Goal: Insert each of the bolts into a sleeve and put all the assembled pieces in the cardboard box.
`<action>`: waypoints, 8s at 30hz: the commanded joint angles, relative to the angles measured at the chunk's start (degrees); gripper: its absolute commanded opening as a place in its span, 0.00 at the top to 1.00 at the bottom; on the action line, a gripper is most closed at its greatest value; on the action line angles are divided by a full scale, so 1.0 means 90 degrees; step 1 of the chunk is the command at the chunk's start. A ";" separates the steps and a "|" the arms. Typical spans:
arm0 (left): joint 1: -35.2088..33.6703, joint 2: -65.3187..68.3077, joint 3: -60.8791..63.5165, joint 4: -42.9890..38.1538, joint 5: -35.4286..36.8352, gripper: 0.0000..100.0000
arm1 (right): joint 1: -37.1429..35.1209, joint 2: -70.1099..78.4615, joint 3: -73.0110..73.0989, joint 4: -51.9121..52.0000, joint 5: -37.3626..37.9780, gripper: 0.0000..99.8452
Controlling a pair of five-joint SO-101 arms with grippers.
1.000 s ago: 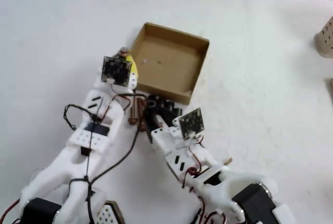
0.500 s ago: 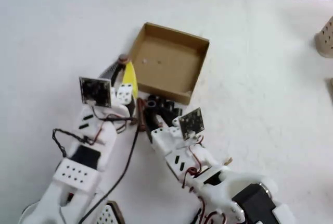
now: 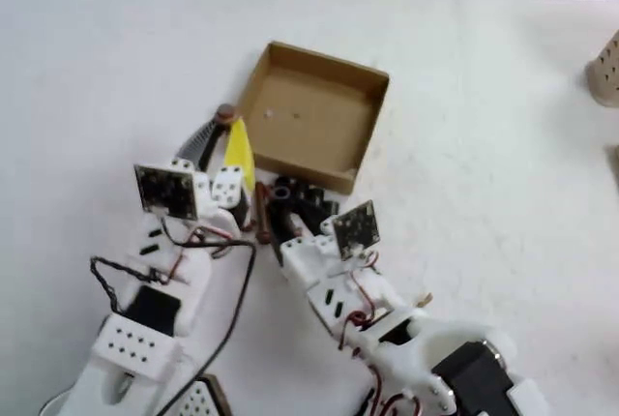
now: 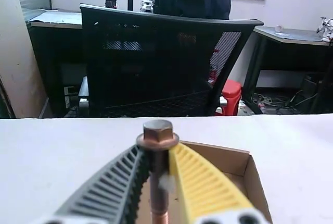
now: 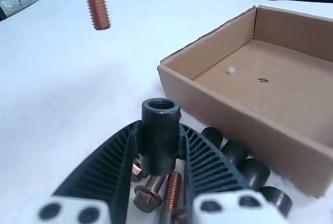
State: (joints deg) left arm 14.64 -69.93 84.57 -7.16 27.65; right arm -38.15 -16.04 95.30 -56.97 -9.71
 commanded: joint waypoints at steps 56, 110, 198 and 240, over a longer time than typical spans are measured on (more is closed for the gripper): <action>0.0825 0.2085 -0.1582 0.0381 0.1045 0.98 | -0.0317 -0.0220 0.0029 -0.0269 0.0078 0.98; 0.1206 0.1509 -0.1680 0.1621 0.0821 0.98 | -0.0161 -0.0220 -0.0059 0.0239 0.1153 0.98; -0.0396 0.4400 -0.2208 -0.2471 -0.0332 0.98 | 0.0200 0.4518 -0.4073 -0.2427 0.1241 0.98; -0.0532 0.4410 -0.2188 -0.1934 -0.0801 0.98 | 0.0308 0.5719 -0.5031 -0.2886 0.1797 0.98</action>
State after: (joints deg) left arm 11.38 -27.91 66.29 -23.08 23.87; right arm -36.57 36.53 49.93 -81.49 5.85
